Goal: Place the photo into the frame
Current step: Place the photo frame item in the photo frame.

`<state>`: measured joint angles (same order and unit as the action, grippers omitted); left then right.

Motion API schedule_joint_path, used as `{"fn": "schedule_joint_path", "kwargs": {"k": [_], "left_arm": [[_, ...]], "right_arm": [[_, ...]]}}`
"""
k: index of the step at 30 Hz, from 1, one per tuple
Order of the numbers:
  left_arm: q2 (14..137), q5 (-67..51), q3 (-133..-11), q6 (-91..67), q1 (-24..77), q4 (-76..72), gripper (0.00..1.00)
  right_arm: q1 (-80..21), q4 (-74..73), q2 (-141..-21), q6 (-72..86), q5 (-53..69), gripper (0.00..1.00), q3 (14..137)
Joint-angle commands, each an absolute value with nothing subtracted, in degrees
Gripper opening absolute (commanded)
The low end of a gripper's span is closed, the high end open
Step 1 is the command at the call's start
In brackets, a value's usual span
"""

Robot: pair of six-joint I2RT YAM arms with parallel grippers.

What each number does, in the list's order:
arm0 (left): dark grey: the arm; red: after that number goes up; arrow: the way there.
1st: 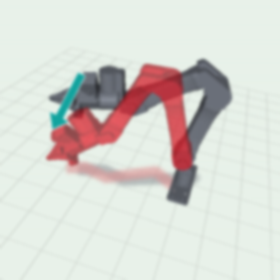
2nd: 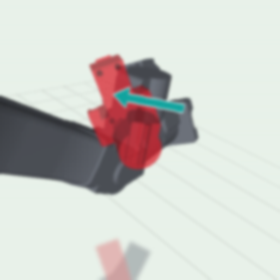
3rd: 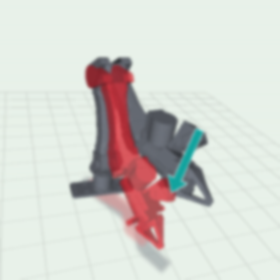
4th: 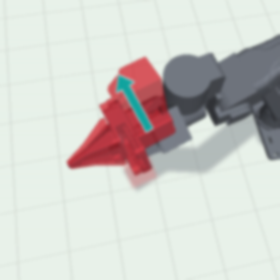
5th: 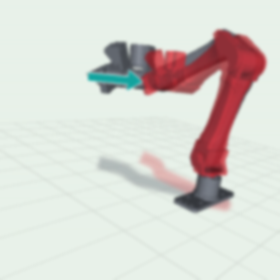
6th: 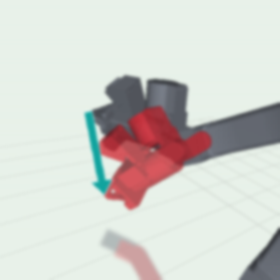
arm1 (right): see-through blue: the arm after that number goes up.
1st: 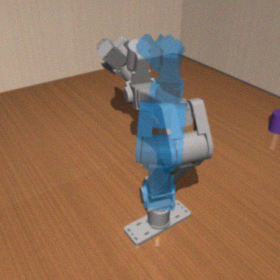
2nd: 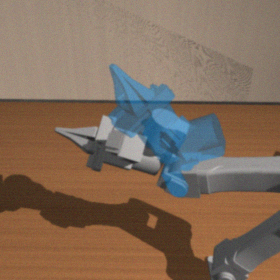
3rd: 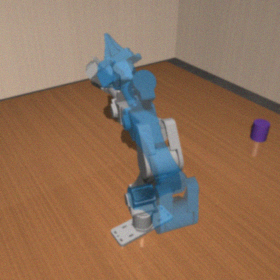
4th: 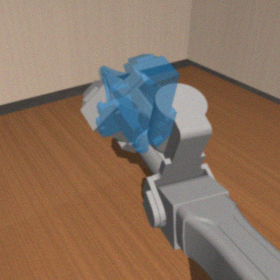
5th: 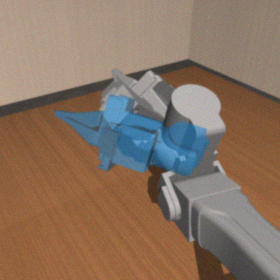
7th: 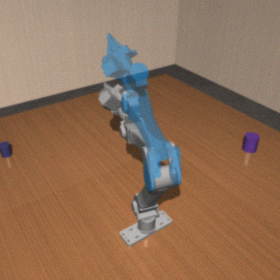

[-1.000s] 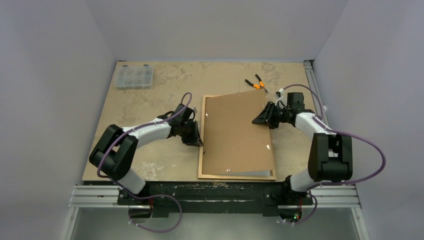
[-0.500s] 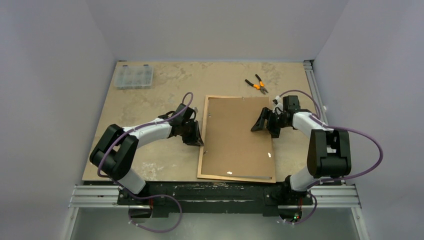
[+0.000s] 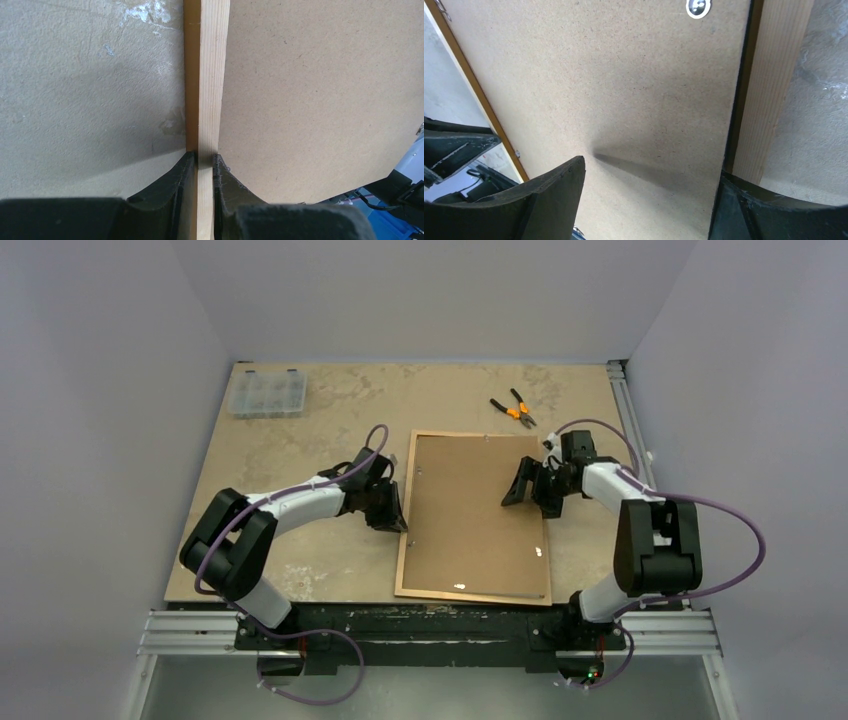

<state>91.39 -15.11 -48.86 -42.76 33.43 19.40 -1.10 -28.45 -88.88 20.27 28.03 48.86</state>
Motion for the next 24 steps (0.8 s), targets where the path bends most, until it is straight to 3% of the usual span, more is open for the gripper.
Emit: {"fn": "schedule_joint_path", "kwargs": {"k": [1,24], "left_arm": [[93.95,-9.23,-48.88,-41.04,34.33,20.47,0.11],[94.63,-8.28,-50.01,-41.0,34.93,21.88,0.1]], "right_arm": [[-3.6,-30.3,-88.26,19.59,25.0,0.77,51.58],[-10.98,-38.88,-87.51,19.52,7.3,0.88,55.6]]}}
